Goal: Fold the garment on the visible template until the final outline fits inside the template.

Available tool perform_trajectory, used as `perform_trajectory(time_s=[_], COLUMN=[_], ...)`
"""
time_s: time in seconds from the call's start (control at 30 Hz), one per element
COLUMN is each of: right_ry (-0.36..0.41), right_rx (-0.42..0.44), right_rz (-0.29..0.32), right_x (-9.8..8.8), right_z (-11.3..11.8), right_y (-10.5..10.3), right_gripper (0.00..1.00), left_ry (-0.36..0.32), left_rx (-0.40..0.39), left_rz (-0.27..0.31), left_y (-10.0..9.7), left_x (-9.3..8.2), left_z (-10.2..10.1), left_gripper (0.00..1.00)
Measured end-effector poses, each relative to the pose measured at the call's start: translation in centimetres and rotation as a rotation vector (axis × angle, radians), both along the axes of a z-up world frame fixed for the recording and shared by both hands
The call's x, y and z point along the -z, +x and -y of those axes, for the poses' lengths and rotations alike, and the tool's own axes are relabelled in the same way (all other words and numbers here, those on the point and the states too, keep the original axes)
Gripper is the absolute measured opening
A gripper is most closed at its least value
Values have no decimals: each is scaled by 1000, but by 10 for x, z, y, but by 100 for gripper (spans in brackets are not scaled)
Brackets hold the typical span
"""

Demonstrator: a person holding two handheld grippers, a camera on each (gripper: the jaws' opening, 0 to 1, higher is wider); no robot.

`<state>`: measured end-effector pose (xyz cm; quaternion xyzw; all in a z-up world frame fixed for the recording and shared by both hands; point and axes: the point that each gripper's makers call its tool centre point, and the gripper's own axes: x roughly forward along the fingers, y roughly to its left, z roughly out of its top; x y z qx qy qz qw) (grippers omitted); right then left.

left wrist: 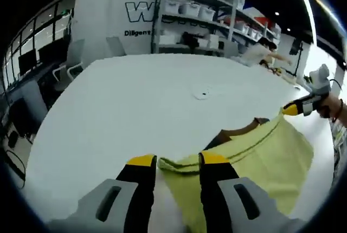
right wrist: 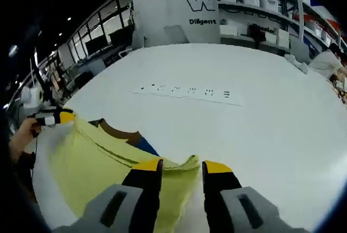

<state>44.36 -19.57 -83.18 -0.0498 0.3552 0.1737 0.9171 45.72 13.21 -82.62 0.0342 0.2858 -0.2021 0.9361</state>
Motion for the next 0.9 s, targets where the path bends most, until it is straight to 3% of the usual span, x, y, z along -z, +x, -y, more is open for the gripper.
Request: perform_trajectory(time_s=[0.1,0.23,0.47,0.57,0.6,0.7,0.9], right_ry=[-92,-59,-70,-50,-39,11,21], right_rx=[-81,-44,-24,38,70,131,170], right_rz=[22,-15,-28,-25,-16,-33,-32], right_x=[2,14,28,29,28,32,31], right_z=[2,2,2,8,11,13,17], right_y=[-5,-6,5,15,19,25,25], right_gripper=[26,28,28,30,30,32,31], left_ry=[70,104,210,190,166,97,104], left_rx=[56,131,147,96,31,-69,-99], left_rz=[14,3,48,41,14,9,-2], left_y=[-6,-11,5,15,20,30,31], left_x=[5,13,23,26,29,30,31], left_z=[-4,3,2,-2,-8,-14,-18], left_gripper=[38,46,49,49,49,47,44])
